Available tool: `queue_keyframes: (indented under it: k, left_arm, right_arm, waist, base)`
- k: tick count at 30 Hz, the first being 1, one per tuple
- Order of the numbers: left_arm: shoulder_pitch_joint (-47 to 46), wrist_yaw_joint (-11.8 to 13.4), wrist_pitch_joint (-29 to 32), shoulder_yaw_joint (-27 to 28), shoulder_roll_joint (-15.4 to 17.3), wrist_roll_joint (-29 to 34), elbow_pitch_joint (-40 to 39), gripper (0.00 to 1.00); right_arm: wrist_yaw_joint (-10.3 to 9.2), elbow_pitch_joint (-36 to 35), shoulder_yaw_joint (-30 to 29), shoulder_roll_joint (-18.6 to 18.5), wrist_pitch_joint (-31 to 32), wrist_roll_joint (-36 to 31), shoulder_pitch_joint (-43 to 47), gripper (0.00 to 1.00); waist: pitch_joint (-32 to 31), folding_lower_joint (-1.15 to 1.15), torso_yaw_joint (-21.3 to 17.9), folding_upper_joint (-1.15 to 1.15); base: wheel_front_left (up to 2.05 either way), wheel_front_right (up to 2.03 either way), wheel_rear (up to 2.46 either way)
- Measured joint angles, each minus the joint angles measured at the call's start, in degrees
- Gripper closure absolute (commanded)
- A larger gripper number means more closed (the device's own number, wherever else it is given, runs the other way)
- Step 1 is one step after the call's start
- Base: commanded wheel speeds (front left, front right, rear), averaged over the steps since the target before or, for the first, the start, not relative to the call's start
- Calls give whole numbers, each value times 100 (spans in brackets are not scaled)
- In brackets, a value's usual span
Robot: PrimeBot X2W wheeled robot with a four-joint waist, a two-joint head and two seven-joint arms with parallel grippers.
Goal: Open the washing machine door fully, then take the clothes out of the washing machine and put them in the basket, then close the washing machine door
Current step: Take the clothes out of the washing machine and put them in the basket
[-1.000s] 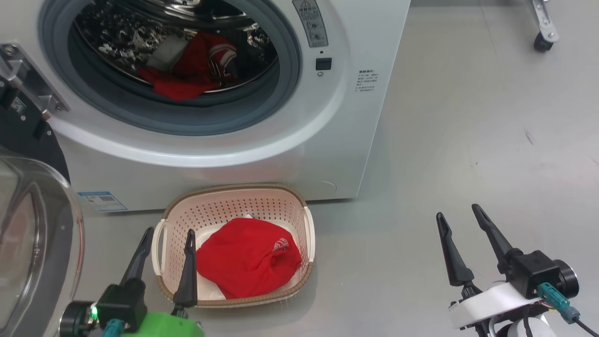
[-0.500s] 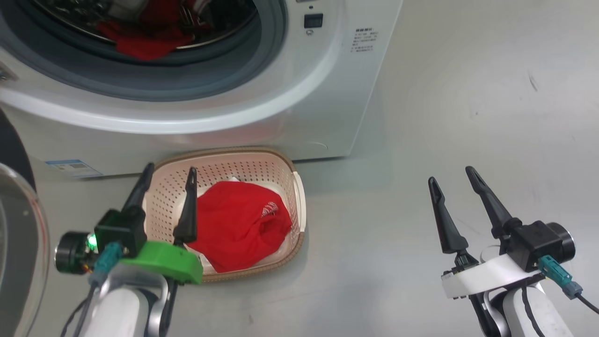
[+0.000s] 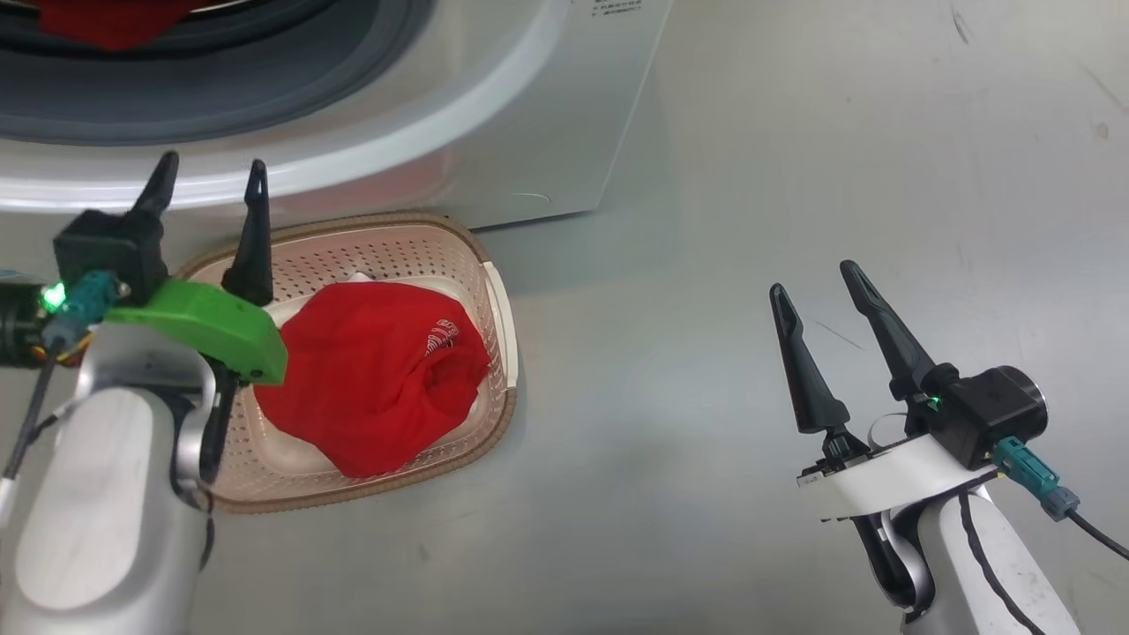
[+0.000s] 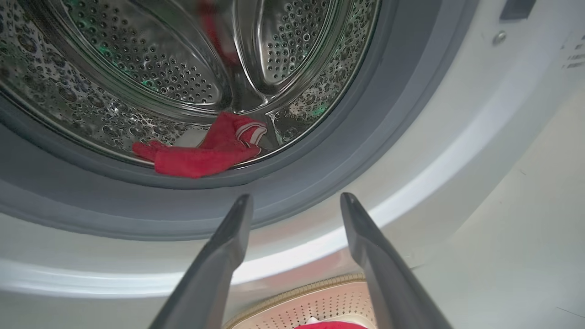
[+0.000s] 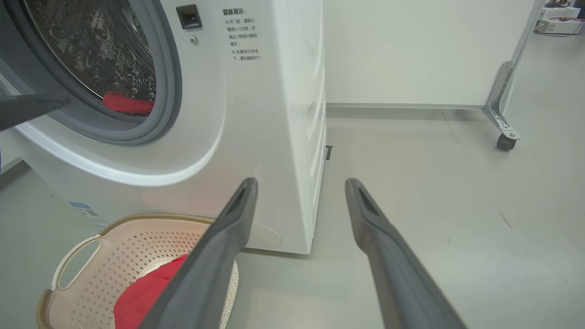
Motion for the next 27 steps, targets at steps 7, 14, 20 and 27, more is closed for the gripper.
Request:
queue_keyframes:
  k: [7, 14, 20, 27]
  left_arm:
    - [-709, -98, 400, 66, 300, 13, 283, 0]
    - [-1504, -198, 911, 153, 624, 23, 590, 0]
    - [-2110, -293, 1362, 227, 967, 121, 801, 0]
    - [-2757, -402, 1976, 223, 1294, 200, 1089, 0]
  right_arm:
    - [5, 86, 122, 27, -7, 34, -240, 0]
    - [8, 190, 167, 44, -8, 101, -370, 0]
    - [24, 249, 245, 58, -14, 151, -508, 0]
    - [54, 254, 334, 77, -15, 275, -668, 0]
  waist:
    - [316, 0, -251, 0]
    - [607, 0, -489, 0]
    - [803, 0, -633, 0]
    - [1014, 0, -763, 0]
  base:
    - [0, 0, 0]
    - [0, 0, 0]
    - [0, 0, 0]
    - [0, 0, 0]
